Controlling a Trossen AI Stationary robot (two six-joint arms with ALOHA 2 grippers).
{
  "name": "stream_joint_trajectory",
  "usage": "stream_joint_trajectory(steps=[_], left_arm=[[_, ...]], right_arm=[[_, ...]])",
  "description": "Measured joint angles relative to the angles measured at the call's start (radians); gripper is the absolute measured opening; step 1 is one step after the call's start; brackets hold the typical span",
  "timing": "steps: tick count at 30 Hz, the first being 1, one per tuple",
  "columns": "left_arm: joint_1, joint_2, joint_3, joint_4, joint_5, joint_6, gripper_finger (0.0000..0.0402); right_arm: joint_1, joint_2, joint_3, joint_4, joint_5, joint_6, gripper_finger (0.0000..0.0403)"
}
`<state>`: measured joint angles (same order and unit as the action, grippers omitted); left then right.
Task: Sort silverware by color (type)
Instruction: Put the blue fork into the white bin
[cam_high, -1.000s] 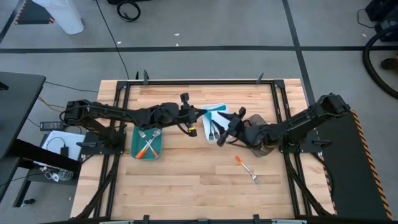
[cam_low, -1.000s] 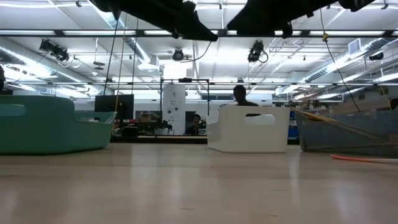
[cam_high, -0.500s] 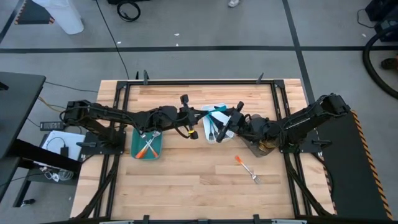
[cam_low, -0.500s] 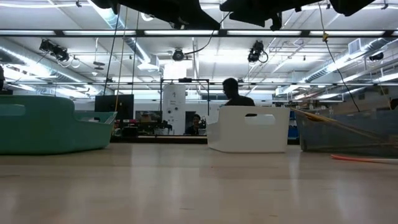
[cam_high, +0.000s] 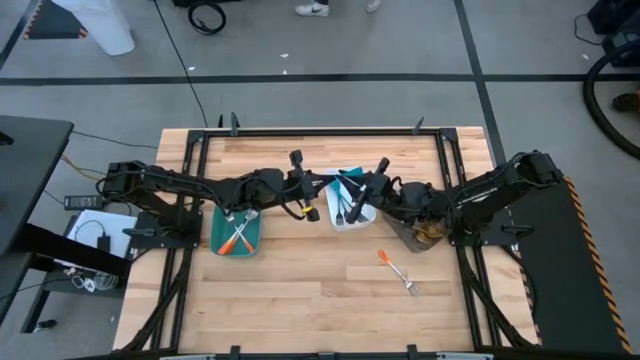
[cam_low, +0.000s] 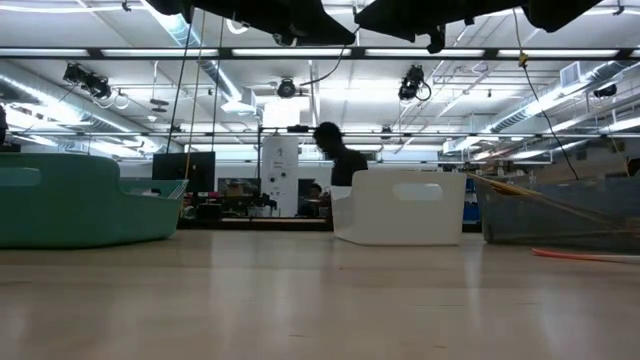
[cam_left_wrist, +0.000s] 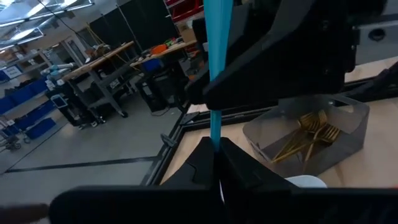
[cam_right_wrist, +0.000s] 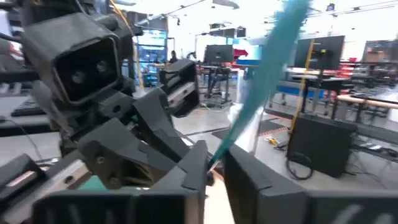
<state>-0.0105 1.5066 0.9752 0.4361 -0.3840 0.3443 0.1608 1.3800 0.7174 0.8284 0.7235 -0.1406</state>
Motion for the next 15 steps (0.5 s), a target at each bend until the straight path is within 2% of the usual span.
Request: stream_joint_trajectory(steps=[5,15], left_arm=[[0.001,0.001,0.0,0.001,0.0,0.01,0.0017],[0.002,0.0,0.0,-0.006,0.016,0.027,0.0021]], right_arm=[[-0.015,0.0,0.0,0.001,-0.044,0.01,0.0013],[-0.021,0.001,0.0,-0.002,-0.052,0.009,0.0011]])
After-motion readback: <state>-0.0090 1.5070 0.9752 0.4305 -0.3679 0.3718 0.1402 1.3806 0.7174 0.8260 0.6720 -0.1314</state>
